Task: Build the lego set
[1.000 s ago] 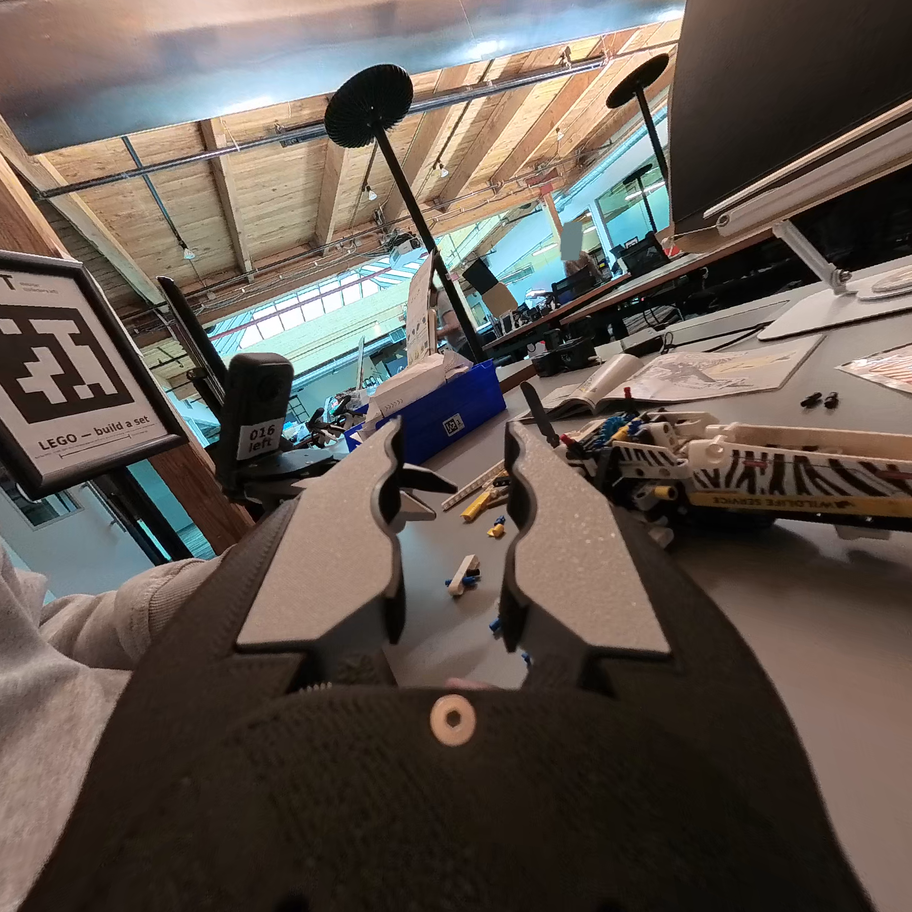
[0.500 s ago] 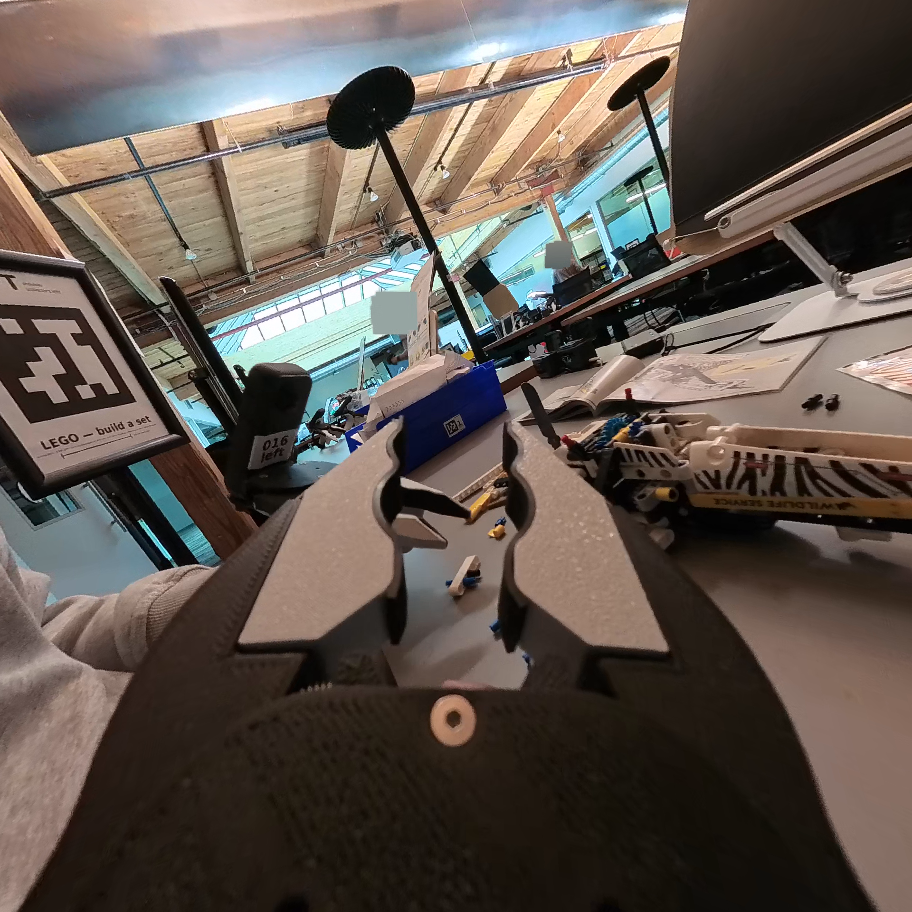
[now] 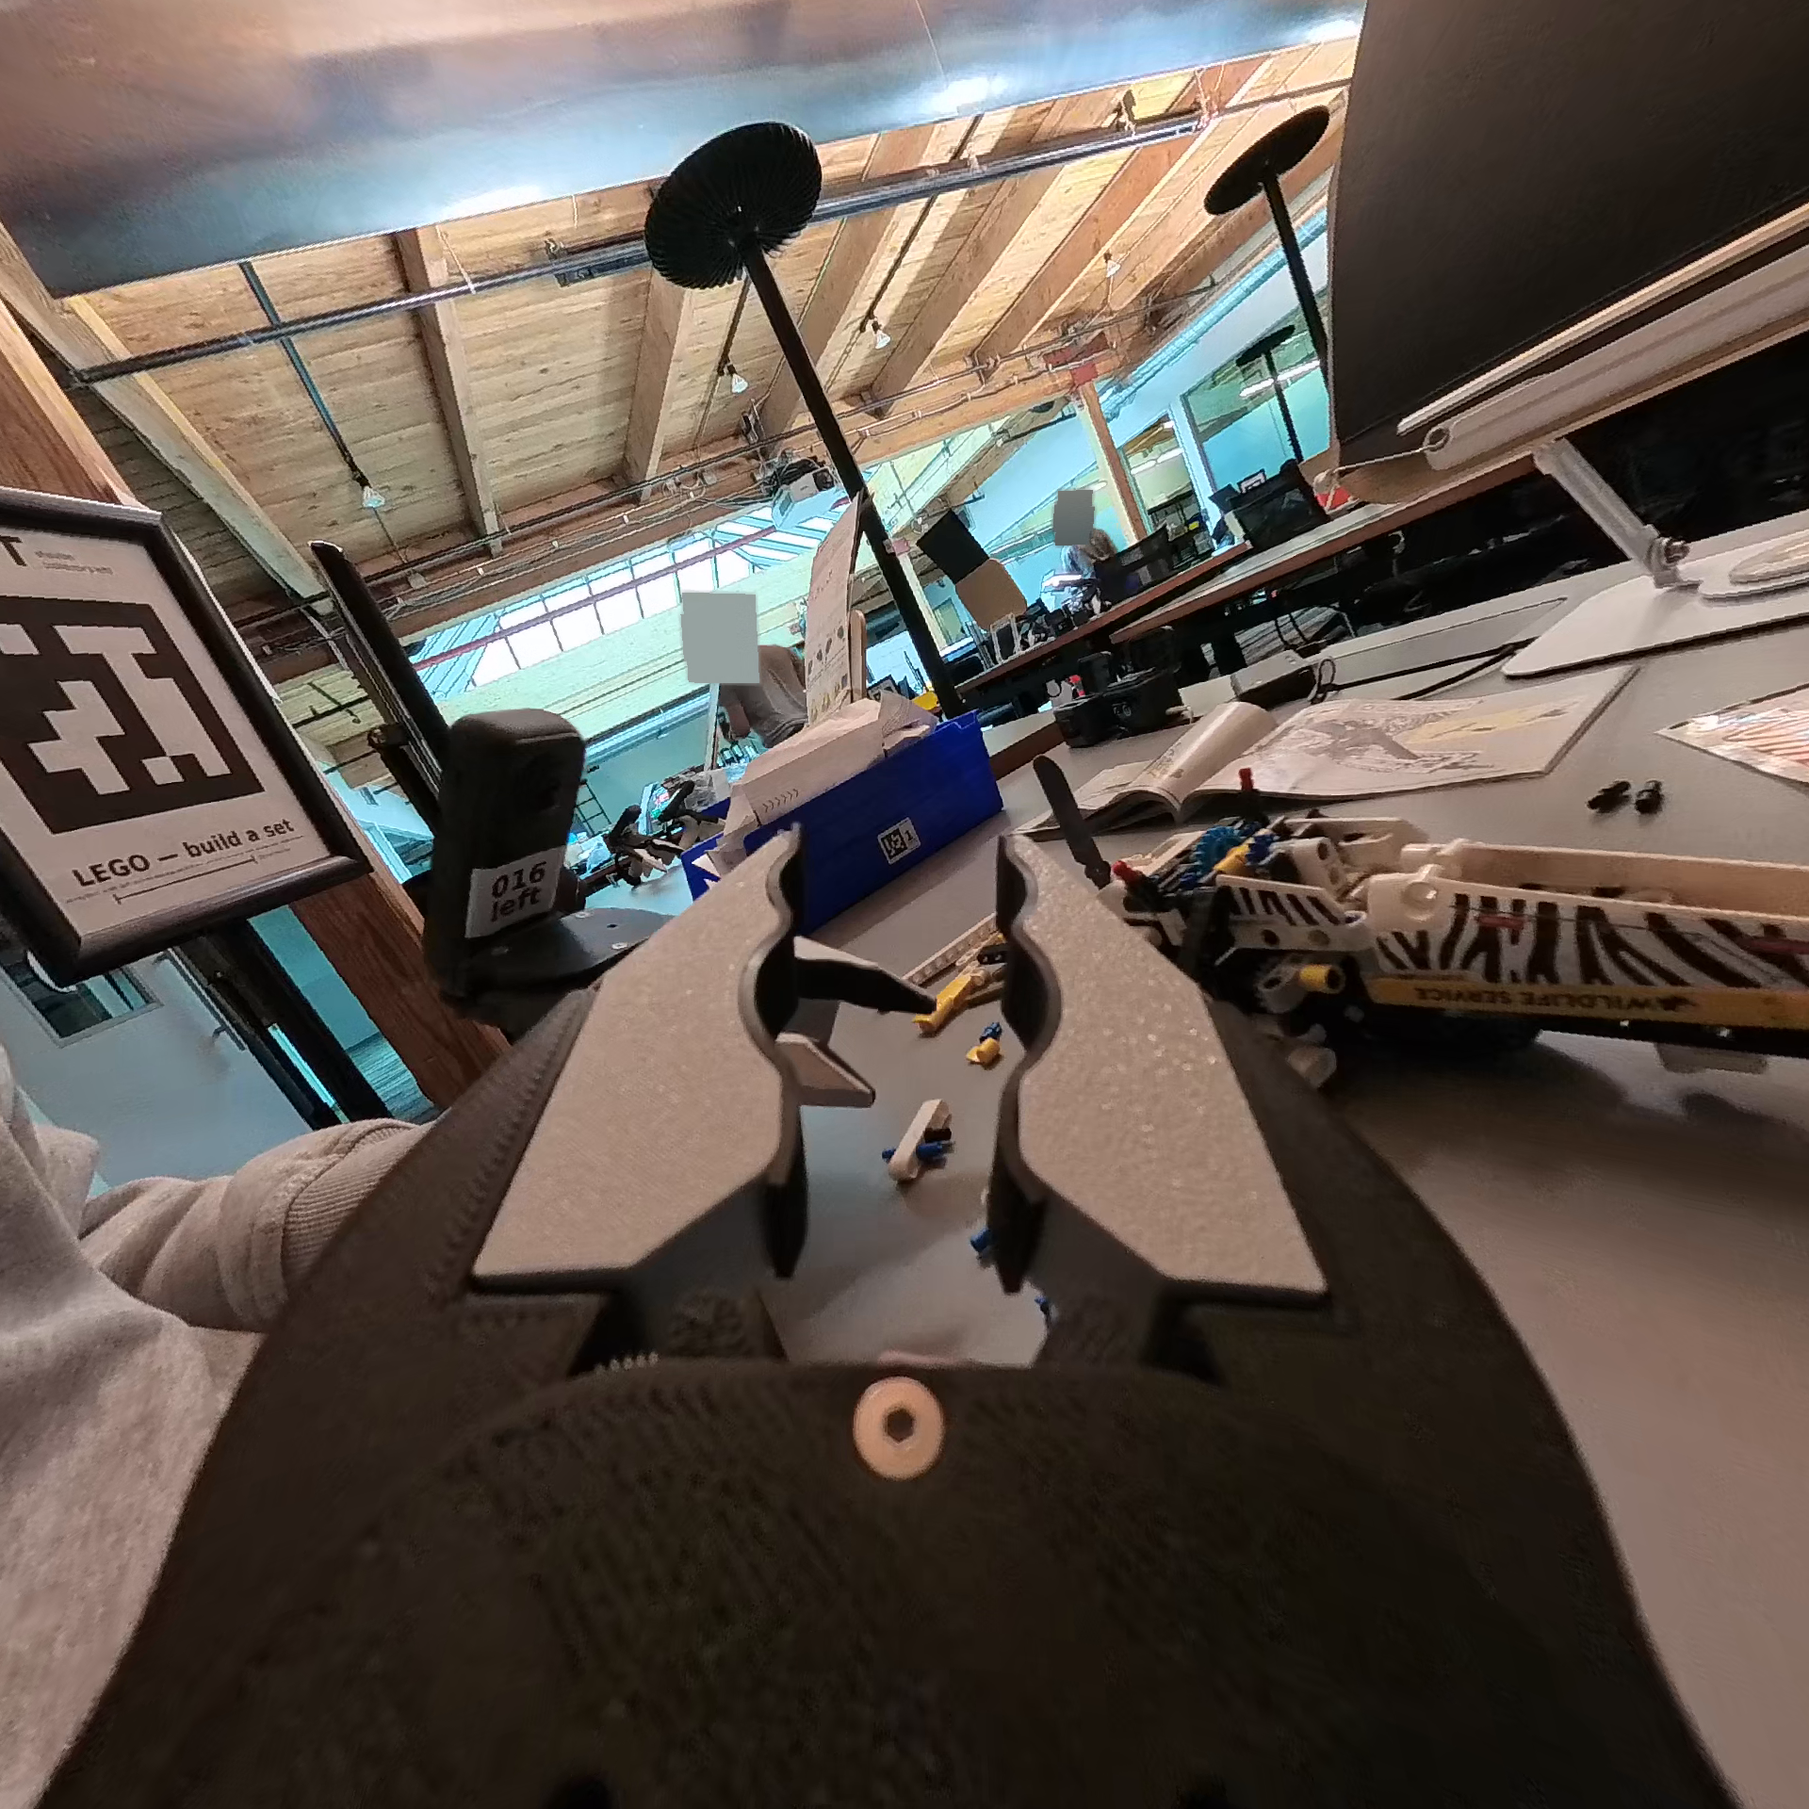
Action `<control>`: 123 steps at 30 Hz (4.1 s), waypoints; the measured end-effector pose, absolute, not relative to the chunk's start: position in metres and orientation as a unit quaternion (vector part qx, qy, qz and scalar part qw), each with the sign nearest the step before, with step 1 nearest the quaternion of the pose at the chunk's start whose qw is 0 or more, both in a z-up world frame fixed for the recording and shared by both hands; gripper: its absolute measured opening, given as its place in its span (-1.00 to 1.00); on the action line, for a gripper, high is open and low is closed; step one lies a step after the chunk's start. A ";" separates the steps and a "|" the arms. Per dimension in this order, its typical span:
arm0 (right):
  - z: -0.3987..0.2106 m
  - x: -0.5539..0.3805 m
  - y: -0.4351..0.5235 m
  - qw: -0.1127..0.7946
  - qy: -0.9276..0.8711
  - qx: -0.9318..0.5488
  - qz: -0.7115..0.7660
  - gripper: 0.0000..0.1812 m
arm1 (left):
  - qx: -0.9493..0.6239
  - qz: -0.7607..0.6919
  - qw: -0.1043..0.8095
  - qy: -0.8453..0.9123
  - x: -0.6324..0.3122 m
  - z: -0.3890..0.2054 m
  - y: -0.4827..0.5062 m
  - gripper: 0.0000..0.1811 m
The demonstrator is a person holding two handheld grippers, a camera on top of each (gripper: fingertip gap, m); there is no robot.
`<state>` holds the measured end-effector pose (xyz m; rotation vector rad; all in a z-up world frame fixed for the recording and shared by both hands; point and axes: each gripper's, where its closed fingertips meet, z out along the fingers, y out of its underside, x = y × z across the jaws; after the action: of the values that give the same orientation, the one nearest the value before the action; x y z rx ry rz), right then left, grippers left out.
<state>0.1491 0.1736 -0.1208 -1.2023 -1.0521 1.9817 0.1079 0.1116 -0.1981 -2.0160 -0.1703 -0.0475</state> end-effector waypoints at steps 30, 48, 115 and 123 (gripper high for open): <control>-0.120 0.151 0.178 0.287 -0.383 -0.451 0.754 -0.59 | -0.894 -0.003 0.425 -0.143 0.115 -0.245 0.089 -0.23; -0.120 0.155 0.189 0.301 -0.383 -0.461 0.742 -0.52 | -0.862 -0.093 0.479 -0.137 0.105 -0.236 0.096 -1.00; -0.120 0.155 0.194 0.273 -0.364 -0.462 0.761 -0.51 | -0.915 -0.031 0.400 -0.034 0.109 -0.246 0.091 -0.91; -0.120 0.155 0.194 0.273 -0.364 -0.462 0.761 -0.51 | -0.912 -0.031 0.409 0.009 0.126 -0.240 0.093 -0.94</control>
<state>0.1551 0.1939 -0.1201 -1.2430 -0.9779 2.0481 0.1256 0.0933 -0.2405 -2.2974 0.0221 -0.0792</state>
